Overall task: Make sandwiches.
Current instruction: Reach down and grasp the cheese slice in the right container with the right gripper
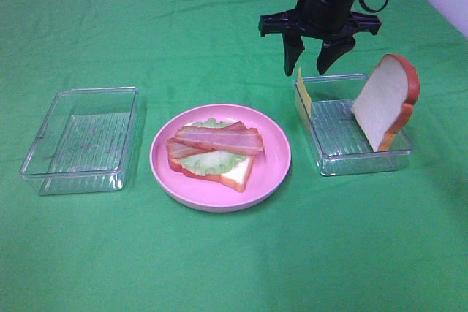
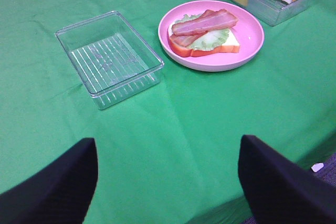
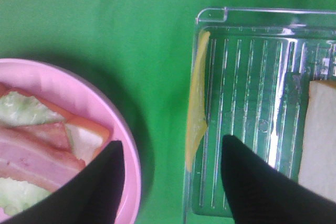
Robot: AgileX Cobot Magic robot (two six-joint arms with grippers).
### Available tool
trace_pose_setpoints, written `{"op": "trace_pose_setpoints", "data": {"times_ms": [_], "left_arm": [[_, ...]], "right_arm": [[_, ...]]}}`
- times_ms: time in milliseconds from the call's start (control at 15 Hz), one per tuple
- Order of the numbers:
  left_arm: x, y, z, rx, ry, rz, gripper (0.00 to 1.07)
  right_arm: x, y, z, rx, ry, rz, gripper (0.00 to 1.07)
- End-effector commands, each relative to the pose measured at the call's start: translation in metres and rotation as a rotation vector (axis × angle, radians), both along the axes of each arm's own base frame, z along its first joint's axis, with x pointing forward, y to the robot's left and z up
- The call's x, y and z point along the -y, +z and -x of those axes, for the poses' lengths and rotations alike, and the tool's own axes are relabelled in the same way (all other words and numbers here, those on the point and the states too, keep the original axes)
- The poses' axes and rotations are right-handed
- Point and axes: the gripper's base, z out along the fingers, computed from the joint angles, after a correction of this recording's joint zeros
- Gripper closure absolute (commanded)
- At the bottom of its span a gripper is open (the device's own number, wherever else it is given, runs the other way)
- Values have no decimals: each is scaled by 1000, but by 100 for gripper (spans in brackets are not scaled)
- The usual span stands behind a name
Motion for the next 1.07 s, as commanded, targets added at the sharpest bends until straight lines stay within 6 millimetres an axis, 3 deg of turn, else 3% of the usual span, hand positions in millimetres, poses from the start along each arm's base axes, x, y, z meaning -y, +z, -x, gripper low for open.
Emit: {"op": "trace_pose_setpoints", "data": {"times_ms": [67, 267, 600, 933, 1067], "left_arm": [[0, 0, 0, 14, -2, 8, 35], [0, 0, 0, 15, -1, 6, 35], [0, 0, 0, 15, 0, 5, 35], [0, 0, 0, 15, 0, 5, 35], [0, 0, 0, 15, 0, 5, 35]], "right_arm": [[1, -8, -4, -18, 24, -18, 55], [-1, -10, -6, -9, 26, -65, 55], [0, -37, -12, -41, 44, -11, 57], [4, -35, -13, -23, 48, 24, 81], [4, -35, -13, -24, 49, 29, 102]]}}
